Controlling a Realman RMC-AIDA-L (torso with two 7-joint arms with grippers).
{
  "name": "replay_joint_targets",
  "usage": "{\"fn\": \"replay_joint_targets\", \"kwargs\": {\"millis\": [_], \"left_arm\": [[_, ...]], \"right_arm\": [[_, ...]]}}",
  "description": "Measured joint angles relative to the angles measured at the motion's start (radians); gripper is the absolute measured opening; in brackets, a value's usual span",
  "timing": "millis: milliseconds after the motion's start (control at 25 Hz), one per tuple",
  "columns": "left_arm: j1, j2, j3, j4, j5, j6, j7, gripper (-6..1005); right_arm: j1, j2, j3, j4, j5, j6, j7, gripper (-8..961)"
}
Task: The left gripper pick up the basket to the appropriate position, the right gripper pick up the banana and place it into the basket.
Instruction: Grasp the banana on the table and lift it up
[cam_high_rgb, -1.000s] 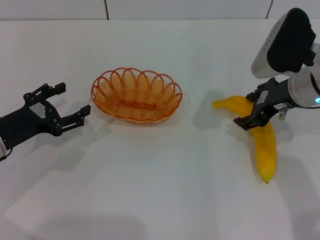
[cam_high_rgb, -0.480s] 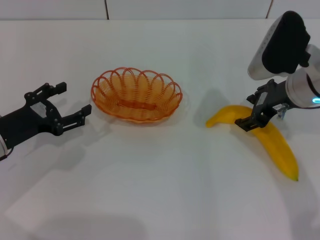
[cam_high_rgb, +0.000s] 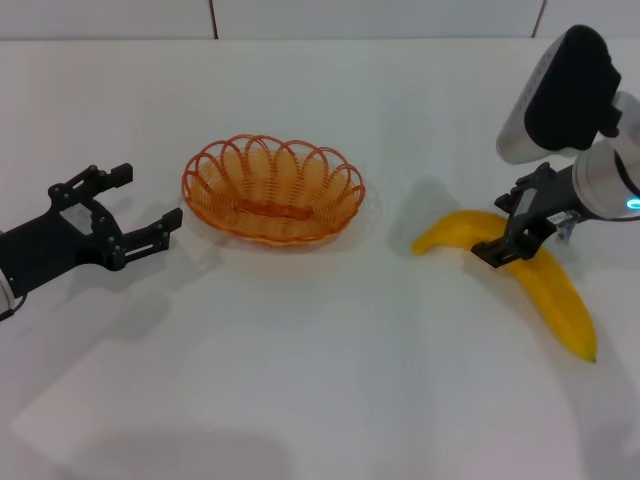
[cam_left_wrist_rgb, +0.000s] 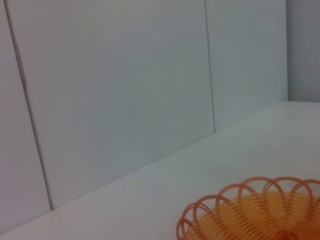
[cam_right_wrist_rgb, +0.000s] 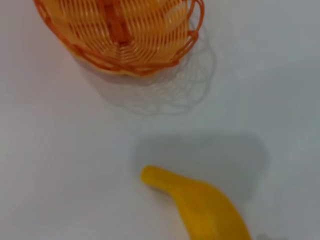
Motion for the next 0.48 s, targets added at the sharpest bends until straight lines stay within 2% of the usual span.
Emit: {"fn": "replay_joint_targets", "kwargs": {"millis": [480], "left_arm": [[0.0, 0.0, -0.002, 0.0, 0.0, -0.002, 0.0, 891]], "right_arm": [[0.003, 0.001, -0.001, -0.007, 0.0, -0.019, 0.0, 725]]}}
